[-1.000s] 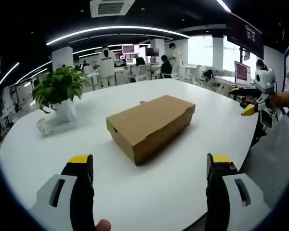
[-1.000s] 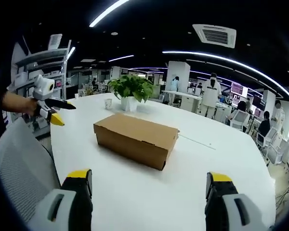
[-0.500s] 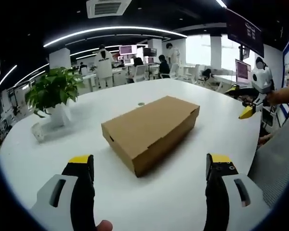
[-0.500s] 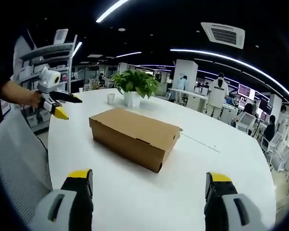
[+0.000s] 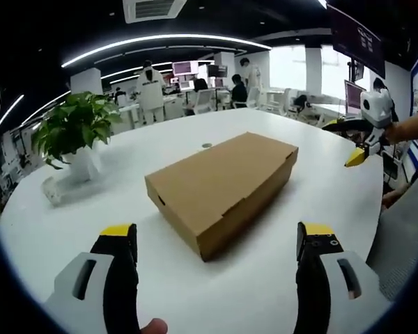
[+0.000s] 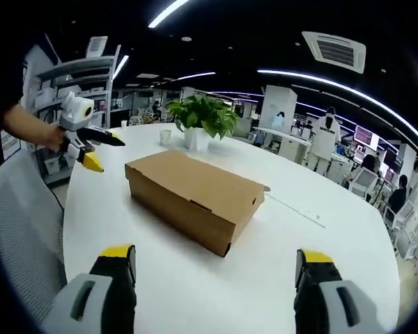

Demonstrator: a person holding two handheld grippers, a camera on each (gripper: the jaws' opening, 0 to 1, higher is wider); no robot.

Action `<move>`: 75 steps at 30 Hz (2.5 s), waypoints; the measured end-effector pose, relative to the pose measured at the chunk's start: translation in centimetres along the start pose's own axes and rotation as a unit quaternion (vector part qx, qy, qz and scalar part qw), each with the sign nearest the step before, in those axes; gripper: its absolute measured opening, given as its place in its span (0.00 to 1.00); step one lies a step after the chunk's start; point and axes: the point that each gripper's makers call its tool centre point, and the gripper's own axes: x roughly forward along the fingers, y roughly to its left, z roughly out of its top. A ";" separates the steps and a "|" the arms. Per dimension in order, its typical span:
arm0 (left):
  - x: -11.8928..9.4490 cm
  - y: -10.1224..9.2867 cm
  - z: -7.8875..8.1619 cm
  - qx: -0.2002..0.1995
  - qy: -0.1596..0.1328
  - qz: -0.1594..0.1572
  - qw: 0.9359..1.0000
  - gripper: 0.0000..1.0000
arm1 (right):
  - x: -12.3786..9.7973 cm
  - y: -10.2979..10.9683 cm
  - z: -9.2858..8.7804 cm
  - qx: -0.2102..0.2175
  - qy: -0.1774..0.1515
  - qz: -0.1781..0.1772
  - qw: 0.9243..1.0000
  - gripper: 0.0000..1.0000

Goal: Operate the shoe box by opening the lid, removing the specified soft item, and placing it in the target area until the item is outside and the box remains undamaged.

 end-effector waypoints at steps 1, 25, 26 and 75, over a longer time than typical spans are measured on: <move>0.2 0.1 0.0 -0.002 0.002 0.000 1.000 0.94 | 0.2 0.0 0.0 -0.001 0.001 0.002 1.000 0.95; 4.3 1.8 1.1 -0.029 0.002 0.005 1.000 0.88 | 5.2 -2.0 0.5 0.005 0.005 0.026 1.000 0.88; 4.3 1.8 1.1 -0.029 0.002 0.006 1.000 0.88 | 5.4 -2.2 0.5 0.006 0.004 0.025 1.000 0.87; 7.5 1.6 -1.4 0.000 0.043 -0.016 0.999 0.73 | 11.7 -0.1 0.6 0.007 0.042 0.078 0.996 0.59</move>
